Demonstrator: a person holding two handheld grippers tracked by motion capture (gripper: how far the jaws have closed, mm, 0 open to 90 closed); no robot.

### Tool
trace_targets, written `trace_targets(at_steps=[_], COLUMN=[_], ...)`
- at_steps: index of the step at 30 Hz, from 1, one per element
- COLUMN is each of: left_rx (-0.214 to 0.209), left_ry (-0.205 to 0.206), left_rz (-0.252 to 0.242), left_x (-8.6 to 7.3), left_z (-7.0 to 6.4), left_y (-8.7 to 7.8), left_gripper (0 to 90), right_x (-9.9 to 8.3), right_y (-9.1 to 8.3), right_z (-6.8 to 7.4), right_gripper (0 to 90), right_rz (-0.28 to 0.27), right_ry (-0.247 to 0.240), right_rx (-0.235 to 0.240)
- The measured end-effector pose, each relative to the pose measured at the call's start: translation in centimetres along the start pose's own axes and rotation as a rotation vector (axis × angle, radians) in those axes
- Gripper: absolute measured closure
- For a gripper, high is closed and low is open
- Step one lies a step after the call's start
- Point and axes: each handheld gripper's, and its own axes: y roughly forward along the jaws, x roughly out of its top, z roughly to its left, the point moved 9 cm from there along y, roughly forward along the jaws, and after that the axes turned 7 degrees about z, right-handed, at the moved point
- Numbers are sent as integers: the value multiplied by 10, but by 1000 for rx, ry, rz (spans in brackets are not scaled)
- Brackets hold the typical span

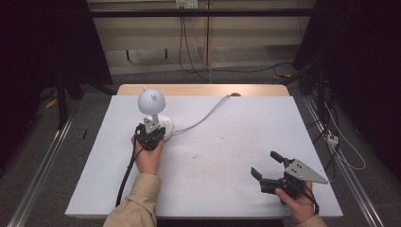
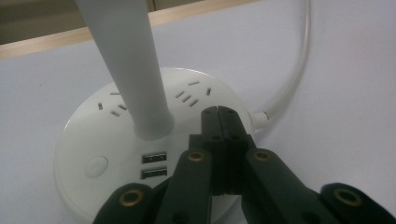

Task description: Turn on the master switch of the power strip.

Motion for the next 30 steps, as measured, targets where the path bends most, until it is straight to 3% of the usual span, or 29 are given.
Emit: trace_targets(at_steps=[2, 10, 20, 30], left_rx=[-20, -43, -86, -128], left_ry=[-47, -68, -96, -109], left_rz=[-14, -30, -66, -60], left_x=[2, 4, 11, 11], left_z=[1, 5, -1, -4], left_y=[-2, -9, -20, -24], left_gripper=[900, 861, 613, 475], right_x=[0, 1, 3, 3], right_y=[0, 2, 4, 6], right_z=[0, 1, 2, 3], right_gripper=[68, 68, 68, 68], right_rz=[0, 1, 0, 1], right_ry=[5, 1, -2, -5], right_rx=[0, 8, 9, 13])
